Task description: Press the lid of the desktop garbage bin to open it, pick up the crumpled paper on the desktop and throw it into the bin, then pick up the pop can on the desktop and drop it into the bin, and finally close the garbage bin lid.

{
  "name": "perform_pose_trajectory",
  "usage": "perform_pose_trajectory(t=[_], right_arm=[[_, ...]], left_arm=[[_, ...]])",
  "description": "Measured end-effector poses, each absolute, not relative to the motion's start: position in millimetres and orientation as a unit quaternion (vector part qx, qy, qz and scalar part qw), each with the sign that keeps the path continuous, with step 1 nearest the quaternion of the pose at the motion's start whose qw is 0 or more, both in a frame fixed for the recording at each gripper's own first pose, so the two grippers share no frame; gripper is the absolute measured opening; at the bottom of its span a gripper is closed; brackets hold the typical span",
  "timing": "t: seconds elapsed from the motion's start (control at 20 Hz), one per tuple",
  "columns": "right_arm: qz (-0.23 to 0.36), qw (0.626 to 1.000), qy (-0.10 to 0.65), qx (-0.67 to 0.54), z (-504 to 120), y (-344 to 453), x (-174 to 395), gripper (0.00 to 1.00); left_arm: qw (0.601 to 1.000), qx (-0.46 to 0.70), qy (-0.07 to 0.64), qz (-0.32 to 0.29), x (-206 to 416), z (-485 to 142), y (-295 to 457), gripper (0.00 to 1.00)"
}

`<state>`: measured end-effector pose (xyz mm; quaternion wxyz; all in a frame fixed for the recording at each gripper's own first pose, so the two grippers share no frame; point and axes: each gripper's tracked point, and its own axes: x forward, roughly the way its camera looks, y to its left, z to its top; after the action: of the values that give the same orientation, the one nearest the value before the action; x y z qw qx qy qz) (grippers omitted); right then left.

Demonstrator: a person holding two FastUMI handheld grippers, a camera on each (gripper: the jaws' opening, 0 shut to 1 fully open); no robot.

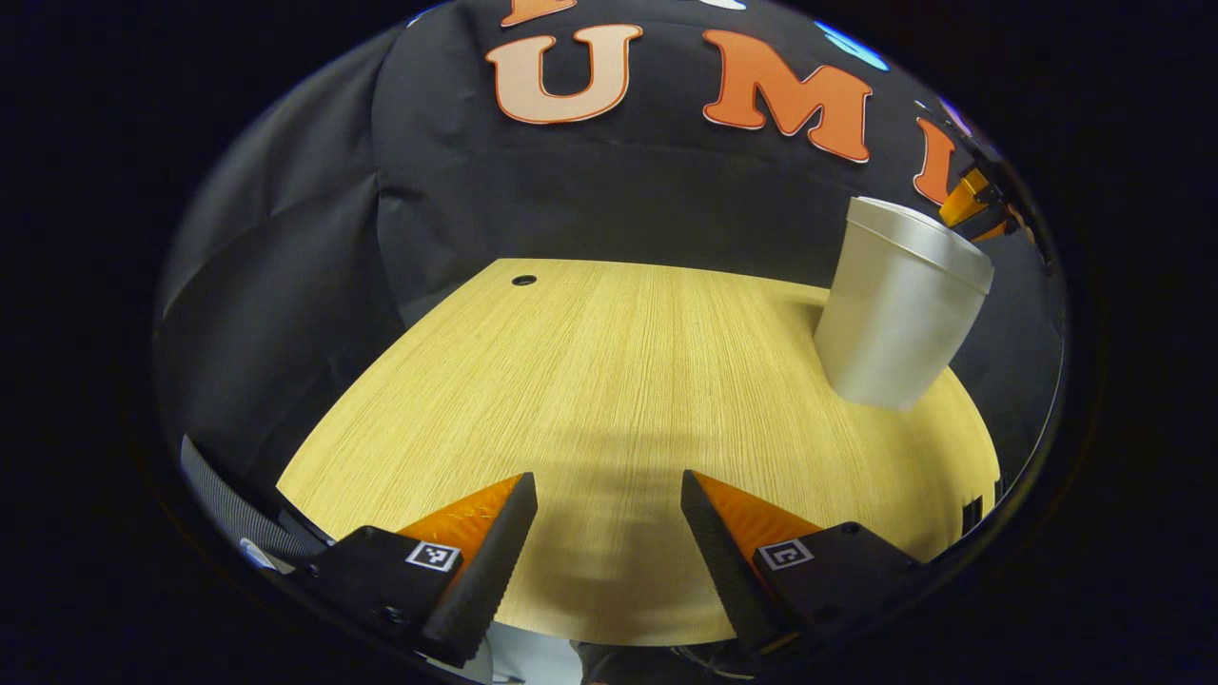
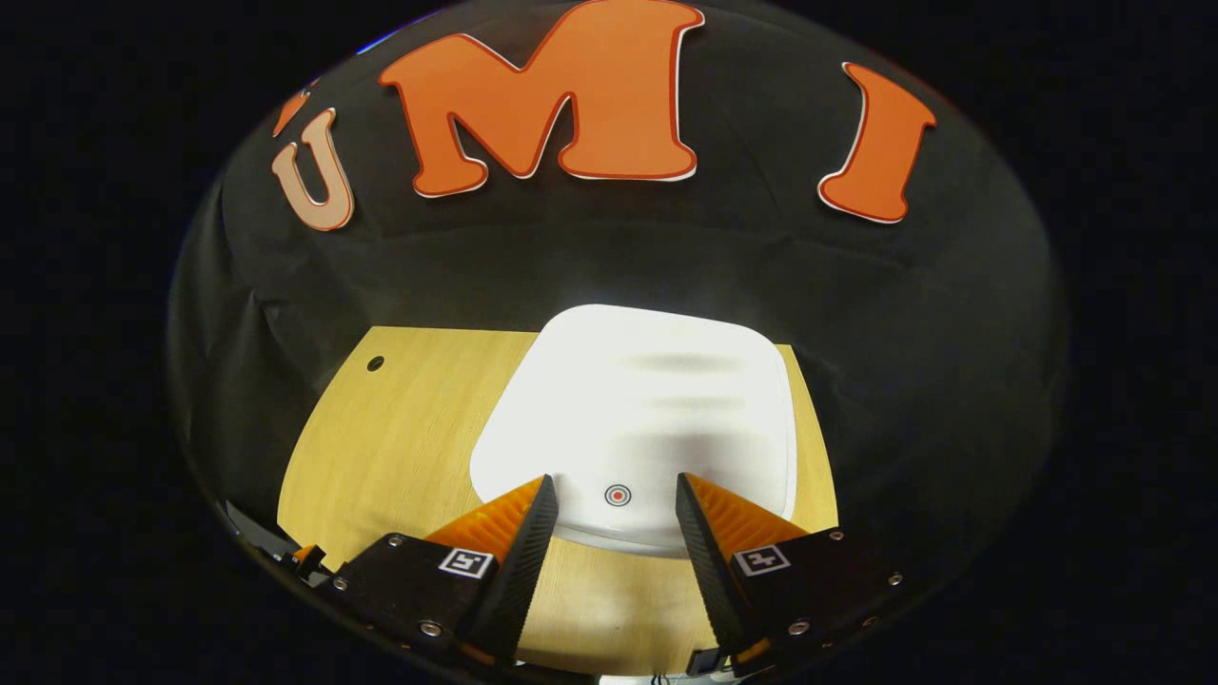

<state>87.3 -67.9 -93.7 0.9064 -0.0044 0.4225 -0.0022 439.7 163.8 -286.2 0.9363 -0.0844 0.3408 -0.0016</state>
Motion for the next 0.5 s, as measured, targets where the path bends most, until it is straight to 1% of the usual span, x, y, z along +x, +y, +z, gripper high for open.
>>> perform_pose_trajectory(t=[0.15, 0.2, 0.25, 0.3, 0.35, 0.5], right_arm=[[-0.006, 0.902, 0.432, 0.002, -97.1, -66.3, 86.5, 0.80], [-0.003, 0.903, 0.429, -0.005, -97.3, -65.1, 87.1, 0.73], [-0.001, 0.903, 0.430, -0.011, -99.2, -64.5, 86.4, 0.81], [0.000, 0.903, 0.429, -0.016, -99.3, -64.1, 84.2, 0.73], [0.001, 0.905, 0.426, -0.016, -99.0, -63.0, 86.0, 0.82], [-0.003, 0.909, 0.417, -0.010, -98.1, -63.6, 86.5, 0.79]], left_arm=[[0.935, -0.091, 0.344, 0.000, 439.4, -287.4, 163.8, 0.98], [0.934, -0.093, 0.344, -0.001, 439.4, -288.5, 163.3, 0.98], [0.934, -0.095, 0.345, -0.001, 440.1, -288.9, 162.9, 0.98], [0.933, -0.095, 0.346, -0.001, 440.4, -290.0, 163.0, 0.98], [0.933, -0.097, 0.346, -0.002, 441.3, -290.1, 162.3, 0.98], [0.934, -0.093, 0.345, -0.008, 445.7, -290.0, 162.7, 0.98]])
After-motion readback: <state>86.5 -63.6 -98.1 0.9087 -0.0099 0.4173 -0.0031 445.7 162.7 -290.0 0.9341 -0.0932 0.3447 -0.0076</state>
